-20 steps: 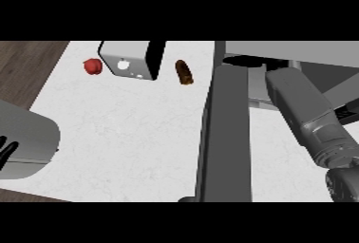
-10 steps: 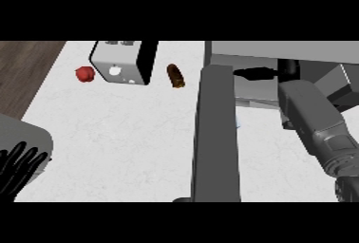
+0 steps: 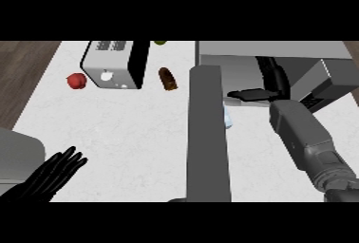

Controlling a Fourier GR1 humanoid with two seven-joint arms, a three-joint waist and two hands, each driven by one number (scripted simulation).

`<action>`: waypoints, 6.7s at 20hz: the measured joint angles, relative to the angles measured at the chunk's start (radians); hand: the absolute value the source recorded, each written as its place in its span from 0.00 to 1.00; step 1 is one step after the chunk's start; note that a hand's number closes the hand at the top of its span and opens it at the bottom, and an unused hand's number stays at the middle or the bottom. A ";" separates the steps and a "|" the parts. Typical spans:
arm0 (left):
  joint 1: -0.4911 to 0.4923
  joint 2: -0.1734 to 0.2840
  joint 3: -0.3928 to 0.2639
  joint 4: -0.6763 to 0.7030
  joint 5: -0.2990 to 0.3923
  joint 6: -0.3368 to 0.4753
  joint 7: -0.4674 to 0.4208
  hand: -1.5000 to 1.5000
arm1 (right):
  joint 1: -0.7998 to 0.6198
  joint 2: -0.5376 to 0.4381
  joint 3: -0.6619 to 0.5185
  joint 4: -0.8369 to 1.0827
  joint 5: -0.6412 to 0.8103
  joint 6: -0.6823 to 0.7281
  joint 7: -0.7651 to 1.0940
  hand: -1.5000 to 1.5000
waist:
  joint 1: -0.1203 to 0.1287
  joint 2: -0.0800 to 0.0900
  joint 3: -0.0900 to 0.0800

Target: Pick up the milk, place it into the microwave and close the microwave

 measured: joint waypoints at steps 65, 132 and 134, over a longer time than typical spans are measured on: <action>-0.774 0.019 -1.237 0.873 -0.242 1.306 -0.381 1.00 | 1.407 -0.117 0.350 -1.728 -0.529 0.532 0.306 0.00 | -0.187 0.004 -0.008; -1.195 -0.009 -1.112 1.190 0.474 1.557 -0.771 1.00 | 1.333 -0.290 0.342 -2.053 -0.868 0.527 0.610 0.00 | -0.341 0.063 -0.003; -1.196 -0.009 -1.114 1.191 0.480 1.560 -0.784 1.00 | 1.332 -0.294 0.342 -2.056 -0.872 0.529 0.613 0.00 | -0.343 0.064 -0.003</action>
